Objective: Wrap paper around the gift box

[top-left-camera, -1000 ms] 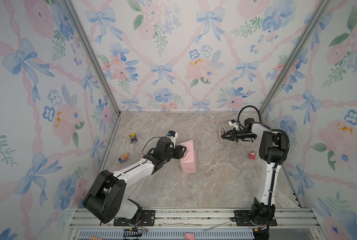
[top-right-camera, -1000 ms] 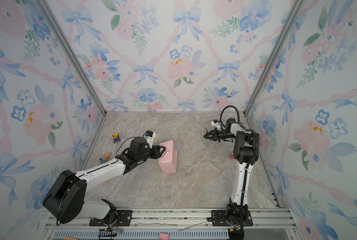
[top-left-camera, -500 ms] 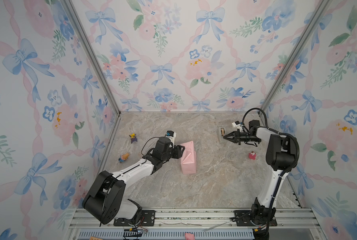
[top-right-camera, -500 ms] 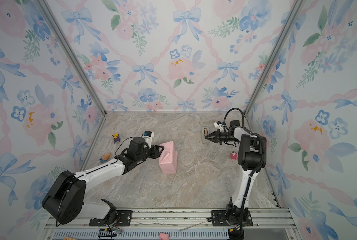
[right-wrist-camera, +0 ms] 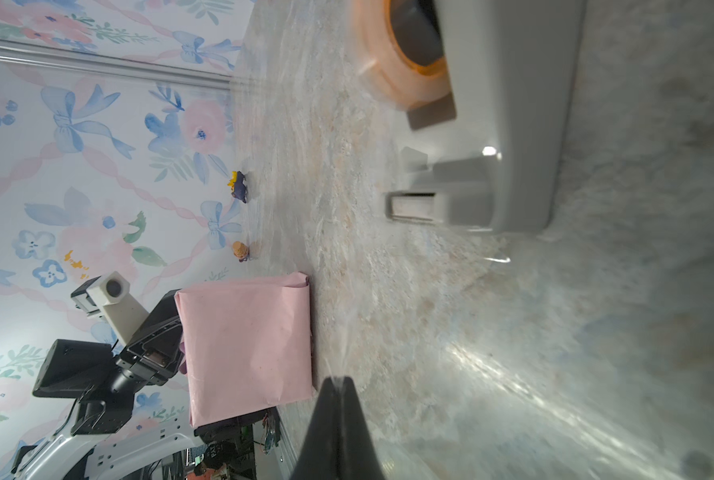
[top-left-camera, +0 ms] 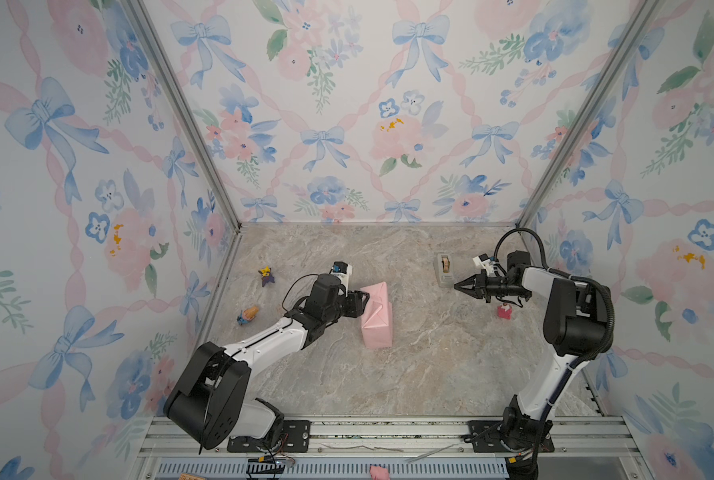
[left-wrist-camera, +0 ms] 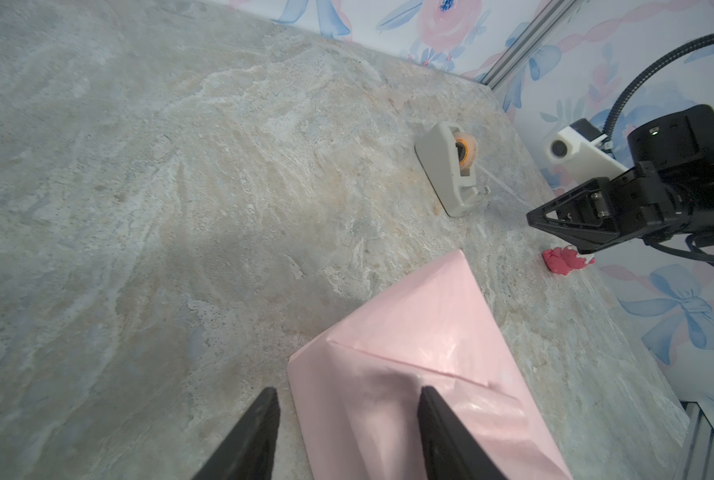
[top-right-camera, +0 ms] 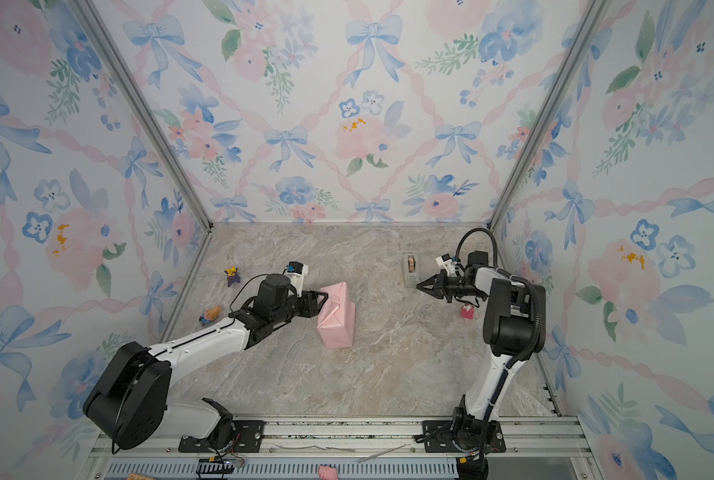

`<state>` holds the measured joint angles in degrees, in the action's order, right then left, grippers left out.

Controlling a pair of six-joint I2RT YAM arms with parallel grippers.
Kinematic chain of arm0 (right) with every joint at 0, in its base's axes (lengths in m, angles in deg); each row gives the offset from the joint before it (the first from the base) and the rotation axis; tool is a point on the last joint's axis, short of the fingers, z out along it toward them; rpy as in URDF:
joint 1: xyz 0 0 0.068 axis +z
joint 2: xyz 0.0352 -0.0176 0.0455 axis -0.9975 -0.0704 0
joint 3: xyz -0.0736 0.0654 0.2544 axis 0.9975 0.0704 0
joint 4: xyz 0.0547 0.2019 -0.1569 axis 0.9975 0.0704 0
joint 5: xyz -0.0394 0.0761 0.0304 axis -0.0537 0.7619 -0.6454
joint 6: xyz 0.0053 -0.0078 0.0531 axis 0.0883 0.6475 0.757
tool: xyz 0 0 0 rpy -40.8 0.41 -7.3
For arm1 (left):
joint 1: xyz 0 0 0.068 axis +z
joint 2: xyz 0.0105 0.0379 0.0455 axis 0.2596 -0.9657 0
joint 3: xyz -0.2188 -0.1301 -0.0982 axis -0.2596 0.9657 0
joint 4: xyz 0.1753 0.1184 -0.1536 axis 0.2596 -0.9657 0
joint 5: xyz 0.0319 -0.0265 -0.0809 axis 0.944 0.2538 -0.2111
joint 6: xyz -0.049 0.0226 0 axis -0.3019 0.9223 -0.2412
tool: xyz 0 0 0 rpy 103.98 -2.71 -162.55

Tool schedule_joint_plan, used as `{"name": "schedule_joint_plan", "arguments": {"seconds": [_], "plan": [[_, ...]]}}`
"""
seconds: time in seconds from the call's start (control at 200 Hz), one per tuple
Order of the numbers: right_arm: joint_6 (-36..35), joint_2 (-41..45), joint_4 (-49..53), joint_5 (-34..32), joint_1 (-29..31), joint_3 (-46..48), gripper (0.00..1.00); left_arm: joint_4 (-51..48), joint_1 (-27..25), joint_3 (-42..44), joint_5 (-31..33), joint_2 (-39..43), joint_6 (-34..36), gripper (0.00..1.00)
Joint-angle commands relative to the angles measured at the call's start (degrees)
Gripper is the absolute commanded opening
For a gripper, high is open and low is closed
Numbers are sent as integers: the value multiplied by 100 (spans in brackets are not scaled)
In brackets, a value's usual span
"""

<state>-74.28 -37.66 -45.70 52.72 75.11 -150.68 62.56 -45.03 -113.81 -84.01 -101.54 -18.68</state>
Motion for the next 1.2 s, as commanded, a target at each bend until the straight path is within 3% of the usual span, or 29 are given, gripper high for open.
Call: {"name": "schedule_joint_plan", "arguments": {"seconds": [0.0,0.43,0.72,1.195], "plan": [[134,-146,-45,-439,57,33,0,-436,45,113,137,-89,186,56],[666,-846,-90,-1408,204,-293,0,-438,-6,122,192,-139,184,56],[807,-659,180,-2659,62,-302,0,-438,0,144,241,-102,212,56],[583,-345,593,-3526,-165,-192,0,-441,0,190,268,-63,221,56]]}}
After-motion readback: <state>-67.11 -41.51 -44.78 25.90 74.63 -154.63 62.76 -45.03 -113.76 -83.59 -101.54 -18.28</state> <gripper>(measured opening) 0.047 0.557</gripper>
